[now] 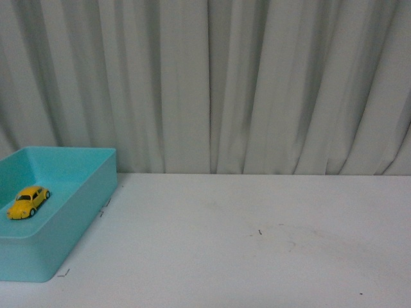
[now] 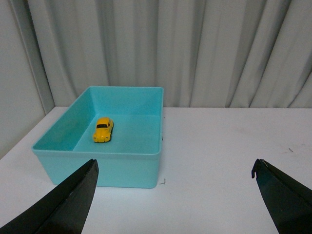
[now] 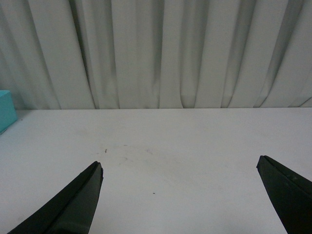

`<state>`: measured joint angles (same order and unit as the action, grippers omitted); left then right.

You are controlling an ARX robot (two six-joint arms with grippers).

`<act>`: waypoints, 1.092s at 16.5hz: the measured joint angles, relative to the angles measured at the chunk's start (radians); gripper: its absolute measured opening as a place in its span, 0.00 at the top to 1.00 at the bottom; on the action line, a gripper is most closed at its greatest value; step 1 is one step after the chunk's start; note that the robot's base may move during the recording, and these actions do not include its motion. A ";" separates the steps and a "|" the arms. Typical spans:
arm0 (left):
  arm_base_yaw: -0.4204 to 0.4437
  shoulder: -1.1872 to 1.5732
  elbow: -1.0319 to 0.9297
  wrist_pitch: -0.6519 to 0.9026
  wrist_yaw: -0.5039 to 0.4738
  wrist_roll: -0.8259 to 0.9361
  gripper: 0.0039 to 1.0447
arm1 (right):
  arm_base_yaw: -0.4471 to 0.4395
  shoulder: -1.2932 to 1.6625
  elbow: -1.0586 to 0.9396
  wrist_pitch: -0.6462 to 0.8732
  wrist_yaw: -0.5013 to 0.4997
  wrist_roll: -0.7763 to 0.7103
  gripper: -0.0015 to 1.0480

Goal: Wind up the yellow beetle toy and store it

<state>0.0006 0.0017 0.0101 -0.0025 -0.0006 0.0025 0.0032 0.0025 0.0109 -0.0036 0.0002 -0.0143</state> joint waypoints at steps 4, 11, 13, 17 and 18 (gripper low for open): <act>0.000 0.000 0.000 0.000 0.000 0.000 0.06 | 0.000 0.000 0.000 0.000 0.000 0.000 0.06; 0.000 0.000 0.000 -0.001 0.001 0.000 0.06 | 0.000 0.000 0.000 0.000 0.000 0.000 0.06; 0.000 0.000 0.000 -0.001 0.000 0.000 0.06 | 0.000 0.000 0.000 0.000 0.000 0.000 0.06; 0.000 0.000 0.000 -0.001 0.000 -0.002 0.06 | 0.000 0.000 0.000 -0.001 0.000 0.001 0.06; 0.000 0.000 0.000 -0.001 0.000 -0.002 0.06 | 0.000 0.000 0.000 0.000 0.000 0.001 0.06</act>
<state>0.0006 0.0017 0.0101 -0.0036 -0.0010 0.0006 0.0032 0.0025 0.0109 -0.0036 0.0002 -0.0135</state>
